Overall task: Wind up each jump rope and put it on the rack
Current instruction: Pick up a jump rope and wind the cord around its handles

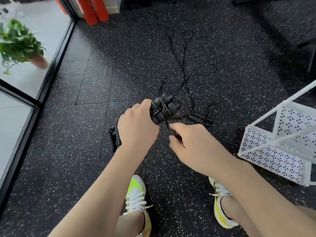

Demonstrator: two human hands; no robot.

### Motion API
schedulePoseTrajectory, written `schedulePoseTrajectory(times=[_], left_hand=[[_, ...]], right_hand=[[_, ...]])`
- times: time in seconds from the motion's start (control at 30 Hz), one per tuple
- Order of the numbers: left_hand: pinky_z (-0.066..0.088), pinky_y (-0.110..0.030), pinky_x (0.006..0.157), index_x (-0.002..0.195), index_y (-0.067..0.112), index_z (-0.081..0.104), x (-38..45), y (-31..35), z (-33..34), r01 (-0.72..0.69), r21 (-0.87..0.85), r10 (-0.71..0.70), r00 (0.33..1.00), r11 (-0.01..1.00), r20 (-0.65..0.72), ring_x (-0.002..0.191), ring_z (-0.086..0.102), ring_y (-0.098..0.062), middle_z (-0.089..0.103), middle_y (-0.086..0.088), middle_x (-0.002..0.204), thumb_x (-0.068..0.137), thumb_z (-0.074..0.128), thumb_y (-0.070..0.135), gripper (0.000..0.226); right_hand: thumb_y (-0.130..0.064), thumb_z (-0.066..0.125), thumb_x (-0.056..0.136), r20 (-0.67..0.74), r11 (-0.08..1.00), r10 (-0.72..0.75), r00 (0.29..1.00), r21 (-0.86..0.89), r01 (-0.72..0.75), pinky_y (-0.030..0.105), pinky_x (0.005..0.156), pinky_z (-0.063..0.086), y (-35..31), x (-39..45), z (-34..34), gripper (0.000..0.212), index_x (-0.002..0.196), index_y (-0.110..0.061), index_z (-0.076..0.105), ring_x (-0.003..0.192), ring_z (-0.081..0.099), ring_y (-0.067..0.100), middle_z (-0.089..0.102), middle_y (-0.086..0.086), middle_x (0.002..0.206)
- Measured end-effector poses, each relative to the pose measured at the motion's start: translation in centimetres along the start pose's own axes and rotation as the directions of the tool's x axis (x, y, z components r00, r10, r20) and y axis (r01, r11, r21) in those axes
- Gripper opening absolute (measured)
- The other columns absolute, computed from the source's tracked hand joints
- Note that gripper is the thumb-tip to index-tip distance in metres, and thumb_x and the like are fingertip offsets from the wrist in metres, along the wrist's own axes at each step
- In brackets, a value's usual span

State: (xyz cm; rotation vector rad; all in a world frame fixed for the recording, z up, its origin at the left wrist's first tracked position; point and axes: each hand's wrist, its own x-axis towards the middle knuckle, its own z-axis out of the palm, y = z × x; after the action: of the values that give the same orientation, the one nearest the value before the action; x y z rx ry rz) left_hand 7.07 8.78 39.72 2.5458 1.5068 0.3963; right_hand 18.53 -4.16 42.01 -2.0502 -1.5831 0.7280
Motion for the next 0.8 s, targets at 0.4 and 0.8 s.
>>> schedulePoseTrajectory(times=[0.4, 0.8], left_hand=[[0.041, -0.038, 0.070, 0.103, 0.029, 0.059, -1.3, -0.3, 1.4, -0.491, 0.016, 0.481, 0.859, 0.871, 0.174, 0.083, 0.061, -0.027, 0.055, 0.009, 0.080, 0.077, 0.073, 0.027, 0.030], [0.047, -0.040, 0.069, 0.107, 0.027, 0.067, -1.8, 0.8, 0.7, -0.610, -0.117, 0.614, 0.789, 0.784, 0.005, 0.076, 0.057, -0.024, 0.057, 0.009, 0.076, 0.072, 0.073, 0.022, 0.035]], right_hand=[[-0.035, 0.077, 0.085, -0.144, 0.996, -0.060, 0.988, 0.061, 0.069, 0.038, 0.076, 0.056, 1.6, 0.2, -3.9, 0.012, 0.096, -0.037, 0.071, 0.079, 0.065, 0.001, 0.069, -0.023, 0.083], [-0.021, 0.077, 0.087, -0.105, 0.926, 0.074, 0.992, 0.378, -0.029, 0.009, 0.076, 0.045, 5.0, 0.9, -6.2, 0.012, 0.087, -0.032, 0.080, 0.084, 0.067, -0.005, 0.075, -0.021, 0.084]])
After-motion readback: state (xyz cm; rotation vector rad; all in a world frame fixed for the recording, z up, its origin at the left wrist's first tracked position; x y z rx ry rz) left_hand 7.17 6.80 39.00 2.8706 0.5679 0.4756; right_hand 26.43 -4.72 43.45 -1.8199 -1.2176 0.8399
